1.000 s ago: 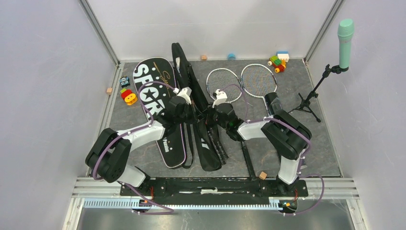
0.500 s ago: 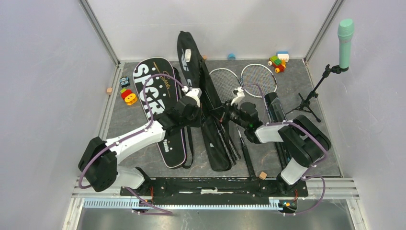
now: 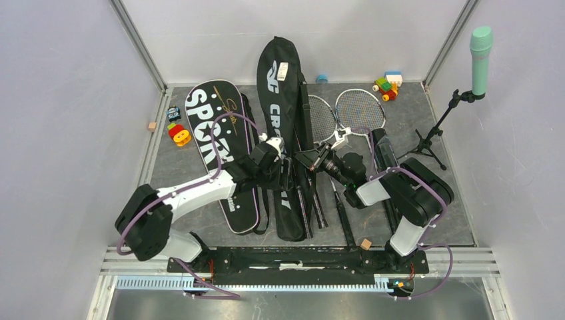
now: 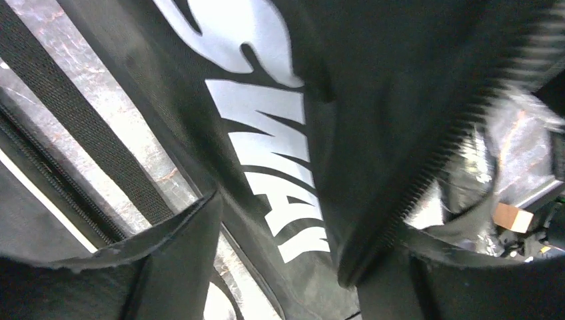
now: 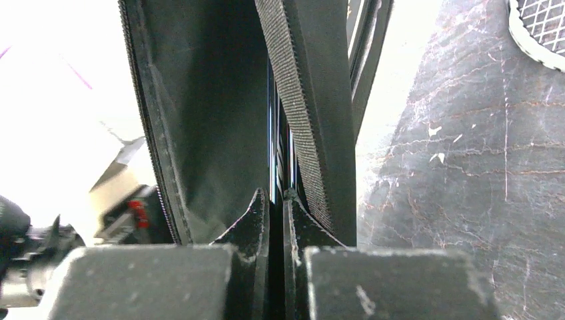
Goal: Pack up the badminton gear
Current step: Adjust the racket bag at the center of the board.
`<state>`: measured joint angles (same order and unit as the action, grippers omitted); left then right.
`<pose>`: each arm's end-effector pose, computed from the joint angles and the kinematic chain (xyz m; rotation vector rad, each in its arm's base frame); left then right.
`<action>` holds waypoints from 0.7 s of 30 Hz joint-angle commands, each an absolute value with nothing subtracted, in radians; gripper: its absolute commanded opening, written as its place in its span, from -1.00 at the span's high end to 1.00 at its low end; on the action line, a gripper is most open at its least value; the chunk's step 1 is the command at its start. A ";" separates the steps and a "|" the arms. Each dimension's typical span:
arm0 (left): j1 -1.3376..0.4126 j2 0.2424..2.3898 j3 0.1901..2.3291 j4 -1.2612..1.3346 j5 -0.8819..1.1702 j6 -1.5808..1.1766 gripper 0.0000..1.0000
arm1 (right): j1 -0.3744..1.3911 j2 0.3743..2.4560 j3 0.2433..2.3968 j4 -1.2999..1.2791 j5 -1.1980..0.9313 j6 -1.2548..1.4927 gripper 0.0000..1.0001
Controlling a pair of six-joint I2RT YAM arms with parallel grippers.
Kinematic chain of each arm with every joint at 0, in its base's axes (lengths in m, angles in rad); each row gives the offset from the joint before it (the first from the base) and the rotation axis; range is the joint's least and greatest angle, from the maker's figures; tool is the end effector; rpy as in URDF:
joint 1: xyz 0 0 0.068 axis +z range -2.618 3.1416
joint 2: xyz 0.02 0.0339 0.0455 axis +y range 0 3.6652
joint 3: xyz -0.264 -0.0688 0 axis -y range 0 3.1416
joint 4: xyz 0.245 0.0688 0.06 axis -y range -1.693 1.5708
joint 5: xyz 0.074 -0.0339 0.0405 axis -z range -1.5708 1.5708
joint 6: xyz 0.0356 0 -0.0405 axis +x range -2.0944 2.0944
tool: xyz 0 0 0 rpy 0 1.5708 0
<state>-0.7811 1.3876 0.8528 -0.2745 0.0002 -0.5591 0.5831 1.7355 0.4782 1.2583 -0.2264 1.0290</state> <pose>0.2052 -0.2034 0.2205 0.2743 2.4600 -0.6155 0.2499 0.1744 0.1595 0.1930 1.7536 1.4040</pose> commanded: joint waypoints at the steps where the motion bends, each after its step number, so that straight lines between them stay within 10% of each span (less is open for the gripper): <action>1: -0.784 1.480 0.840 -0.198 0.022 -0.609 -0.48 | 0.605 1.732 0.494 1.456 -0.173 1.017 1.00; 4: -0.786 1.533 0.838 -0.140 0.075 -0.632 -0.08 | 0.622 1.756 0.495 1.450 -0.143 1.008 1.00; 7: -0.787 1.544 0.828 -0.139 0.081 -0.639 0.91 | 0.626 1.776 0.498 1.467 -0.075 1.001 1.00; 21: -0.871 1.386 0.663 0.027 0.559 -0.656 0.95 | 0.646 1.871 0.793 1.358 0.498 0.802 1.00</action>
